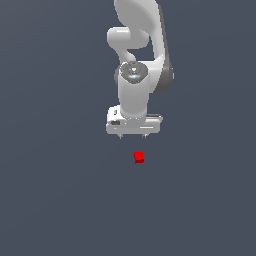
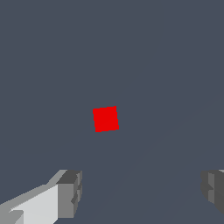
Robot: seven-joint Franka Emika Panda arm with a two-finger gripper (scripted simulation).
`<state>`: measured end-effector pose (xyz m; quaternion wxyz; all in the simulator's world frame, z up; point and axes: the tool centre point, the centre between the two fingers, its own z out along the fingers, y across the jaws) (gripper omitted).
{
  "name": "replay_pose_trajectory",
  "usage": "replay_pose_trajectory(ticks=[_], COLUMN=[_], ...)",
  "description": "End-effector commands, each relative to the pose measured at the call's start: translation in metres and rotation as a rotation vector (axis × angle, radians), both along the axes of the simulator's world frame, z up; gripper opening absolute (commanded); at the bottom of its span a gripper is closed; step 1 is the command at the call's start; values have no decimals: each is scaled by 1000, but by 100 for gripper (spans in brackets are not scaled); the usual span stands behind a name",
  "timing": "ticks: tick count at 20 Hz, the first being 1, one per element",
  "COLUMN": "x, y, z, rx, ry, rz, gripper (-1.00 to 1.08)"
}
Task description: Pick up the red cube and move it to a goal position.
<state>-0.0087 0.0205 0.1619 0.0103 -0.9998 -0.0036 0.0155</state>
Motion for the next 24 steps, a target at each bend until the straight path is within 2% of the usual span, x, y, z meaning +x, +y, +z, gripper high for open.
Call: replay_pose_trajectory(ticks=[1,9,24], x=[0,4,24], y=[0,5,29], z=[0,-21,-124], rx=[0,-2,-15], ry=[0,-5,-28], rz=[0,19,113], gripper=[100,100,100])
